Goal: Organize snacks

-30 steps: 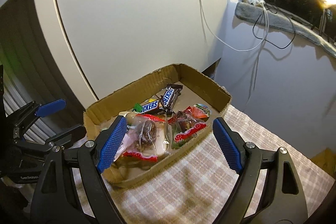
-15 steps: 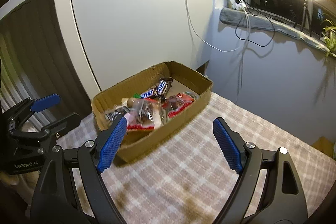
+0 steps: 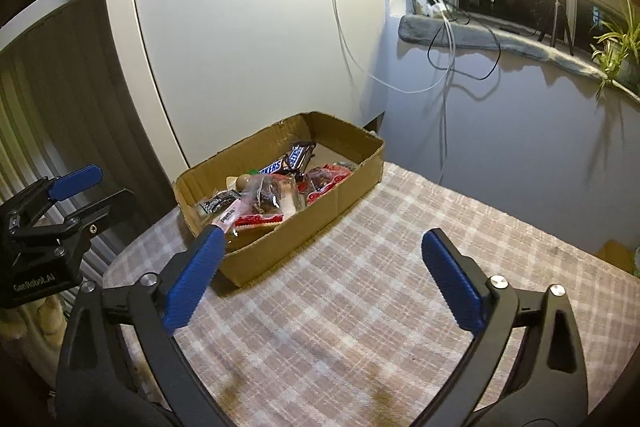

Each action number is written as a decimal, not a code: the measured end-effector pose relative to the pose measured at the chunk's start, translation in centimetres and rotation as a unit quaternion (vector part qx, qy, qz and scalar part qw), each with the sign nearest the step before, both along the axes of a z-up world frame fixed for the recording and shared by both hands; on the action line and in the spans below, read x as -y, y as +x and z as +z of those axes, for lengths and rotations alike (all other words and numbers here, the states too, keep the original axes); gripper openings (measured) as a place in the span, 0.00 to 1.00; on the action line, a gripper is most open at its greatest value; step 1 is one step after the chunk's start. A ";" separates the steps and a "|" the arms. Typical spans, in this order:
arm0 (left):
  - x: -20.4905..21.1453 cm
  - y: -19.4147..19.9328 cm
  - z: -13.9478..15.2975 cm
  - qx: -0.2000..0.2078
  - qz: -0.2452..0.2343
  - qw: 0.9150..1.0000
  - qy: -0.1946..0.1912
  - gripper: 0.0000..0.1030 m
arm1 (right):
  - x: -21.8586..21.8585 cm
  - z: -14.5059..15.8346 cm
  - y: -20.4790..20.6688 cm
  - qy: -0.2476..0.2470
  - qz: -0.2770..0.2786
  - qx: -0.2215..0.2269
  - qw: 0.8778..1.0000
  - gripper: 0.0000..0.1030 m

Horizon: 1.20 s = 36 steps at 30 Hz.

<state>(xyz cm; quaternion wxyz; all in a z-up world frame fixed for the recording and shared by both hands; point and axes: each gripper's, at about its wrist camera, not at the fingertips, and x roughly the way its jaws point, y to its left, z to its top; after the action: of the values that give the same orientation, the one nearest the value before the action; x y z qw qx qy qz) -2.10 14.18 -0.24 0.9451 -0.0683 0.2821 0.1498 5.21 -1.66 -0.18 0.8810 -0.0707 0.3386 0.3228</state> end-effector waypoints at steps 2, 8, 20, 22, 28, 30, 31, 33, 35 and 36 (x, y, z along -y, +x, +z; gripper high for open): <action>0.0 0.0 0.0 0.000 0.000 1.000 0.000 0.80 | 0.2 0.2 -0.1 0.002 0.000 0.001 1.000 0.98; 0.4 0.0 -0.1 0.000 -0.003 1.000 0.000 0.80 | 0.3 0.0 -0.2 -0.003 -0.002 -0.001 1.000 0.99; 0.4 -0.1 -0.2 -0.002 -0.004 1.000 -0.001 0.80 | 0.3 0.0 -0.7 -0.007 -0.009 0.006 1.000 0.99; 0.5 -0.2 -0.2 -0.002 -0.005 1.000 -0.001 0.80 | 0.2 0.1 -0.8 -0.010 -0.010 0.010 1.000 0.99; 0.6 -0.1 -0.1 -0.002 -0.007 1.000 0.002 0.80 | 0.2 0.1 -0.9 -0.012 -0.014 0.011 1.000 0.99; 0.8 -0.2 0.0 -0.002 -0.007 1.000 0.003 0.80 | 0.2 0.1 -0.9 -0.013 -0.014 0.011 1.000 0.99; 0.8 -0.2 0.0 -0.002 -0.007 1.000 0.004 0.80 | 0.2 0.1 -0.9 -0.013 -0.015 0.012 1.000 0.99; 0.9 -0.2 0.0 -0.002 -0.006 1.000 0.004 0.80 | 0.2 0.1 -0.9 -0.012 -0.016 0.012 1.000 0.99; 0.9 -0.2 0.0 -0.003 -0.007 1.000 0.004 0.80 | 0.2 0.1 -1.0 -0.014 -0.019 0.015 1.000 0.99; 0.9 -0.2 -0.1 -0.003 -0.007 1.000 0.004 0.80 | 0.2 0.1 -1.0 -0.015 -0.020 0.016 1.000 0.99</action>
<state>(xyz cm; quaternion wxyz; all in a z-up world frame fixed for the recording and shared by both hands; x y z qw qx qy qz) -2.26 13.27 -0.29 0.9456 -0.0620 0.2846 0.1446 4.17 -1.88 -0.03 0.8914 -0.0821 0.3302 0.2993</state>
